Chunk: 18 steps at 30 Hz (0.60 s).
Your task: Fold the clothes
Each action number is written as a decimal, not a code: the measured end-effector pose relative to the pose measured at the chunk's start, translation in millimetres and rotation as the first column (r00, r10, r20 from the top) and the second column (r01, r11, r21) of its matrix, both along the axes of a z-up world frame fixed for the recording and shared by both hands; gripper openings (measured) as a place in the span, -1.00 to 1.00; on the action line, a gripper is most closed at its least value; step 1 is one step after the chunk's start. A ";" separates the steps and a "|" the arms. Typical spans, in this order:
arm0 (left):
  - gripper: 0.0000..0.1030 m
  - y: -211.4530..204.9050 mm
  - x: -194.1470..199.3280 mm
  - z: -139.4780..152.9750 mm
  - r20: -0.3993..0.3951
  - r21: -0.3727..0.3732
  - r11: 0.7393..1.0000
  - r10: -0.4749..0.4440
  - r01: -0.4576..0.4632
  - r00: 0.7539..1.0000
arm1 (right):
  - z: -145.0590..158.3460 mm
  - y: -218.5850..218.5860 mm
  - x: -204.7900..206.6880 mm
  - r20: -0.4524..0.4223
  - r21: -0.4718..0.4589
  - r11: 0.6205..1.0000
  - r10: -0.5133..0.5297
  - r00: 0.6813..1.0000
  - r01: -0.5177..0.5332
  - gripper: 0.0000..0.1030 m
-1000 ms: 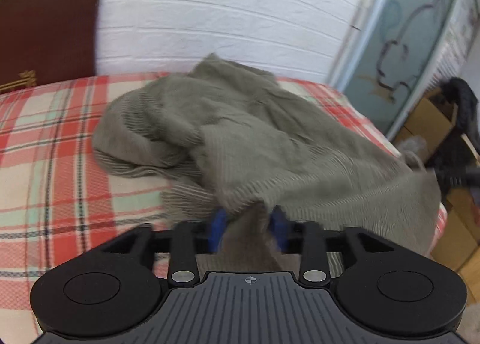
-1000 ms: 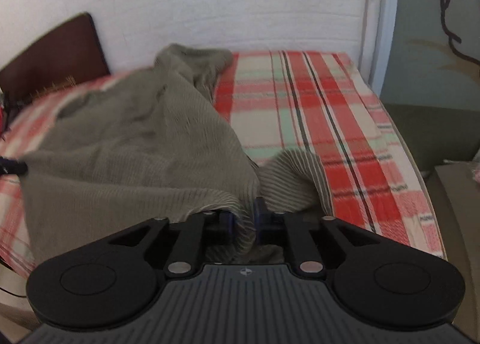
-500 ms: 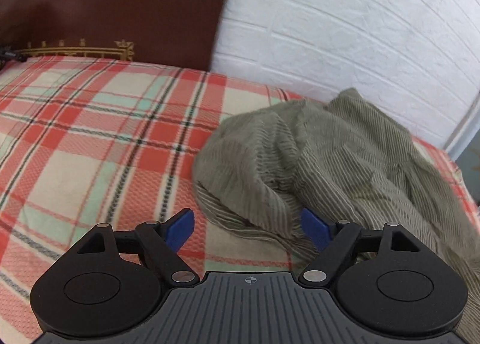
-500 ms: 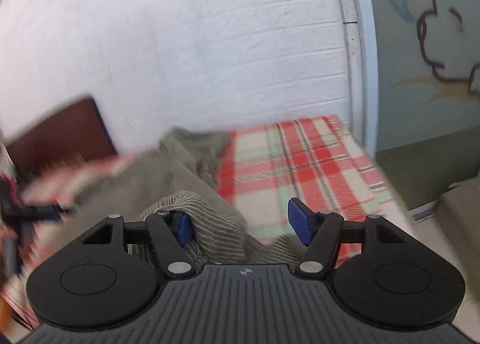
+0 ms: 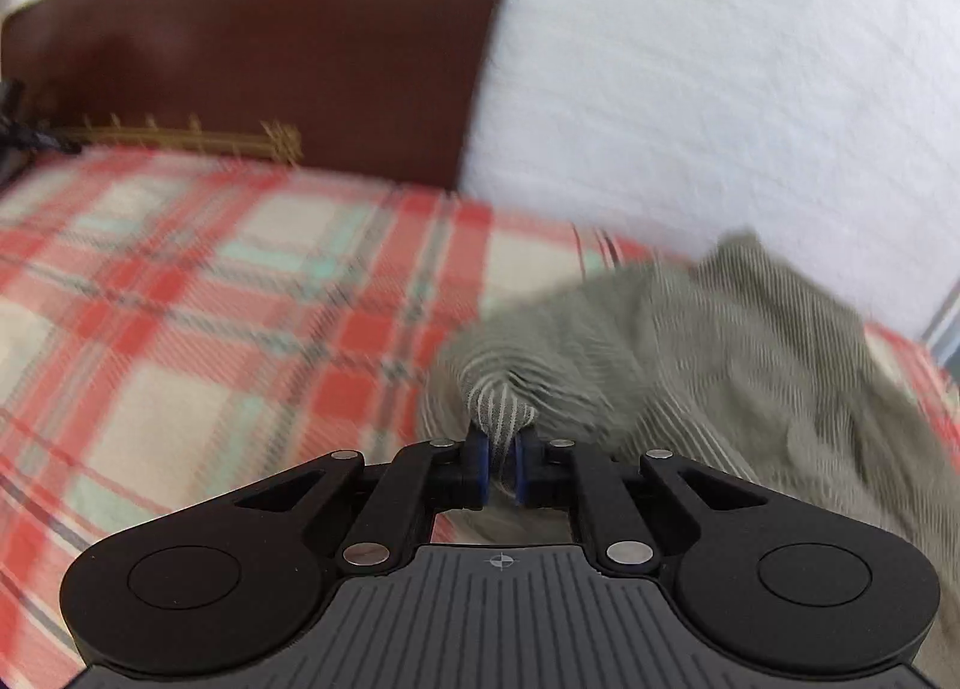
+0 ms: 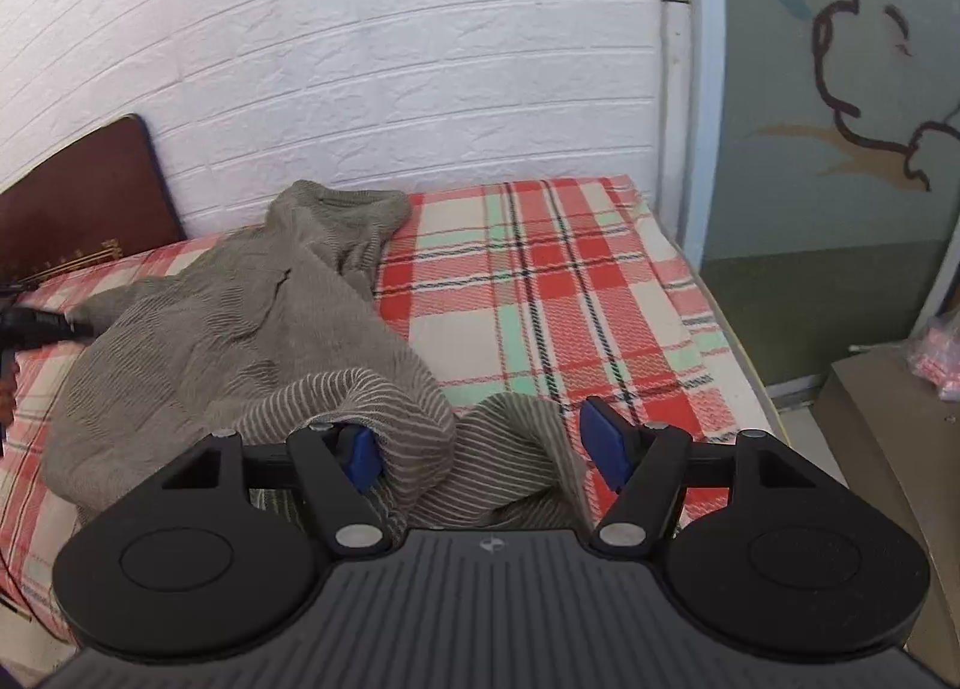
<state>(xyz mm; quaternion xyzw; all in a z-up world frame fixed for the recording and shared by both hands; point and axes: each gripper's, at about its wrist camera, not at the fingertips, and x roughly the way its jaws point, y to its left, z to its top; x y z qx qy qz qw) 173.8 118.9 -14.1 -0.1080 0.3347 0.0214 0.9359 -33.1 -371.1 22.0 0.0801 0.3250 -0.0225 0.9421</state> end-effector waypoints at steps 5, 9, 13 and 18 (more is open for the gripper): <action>-0.93 52.3 1.1 55.8 0.091 0.122 0.982 0.131 -0.142 0.987 | 2.8 9.1 0.0 0.013 0.063 0.993 0.099 0.995 -0.100 0.41; -0.94 87.6 -3.4 71.5 0.125 0.172 0.951 0.237 -0.256 0.963 | 2.4 23.9 0.2 0.008 0.060 0.981 0.182 0.983 -0.183 0.41; -0.94 110.1 -9.2 51.6 0.091 0.256 0.911 0.309 -0.322 0.947 | 0.6 33.6 1.7 -0.015 0.050 0.968 0.247 0.969 -0.246 0.41; -0.94 135.8 -4.2 -9.9 -0.052 0.328 0.869 0.407 -0.370 0.912 | -1.1 33.0 1.7 -0.053 0.030 0.970 0.243 0.969 -0.242 0.42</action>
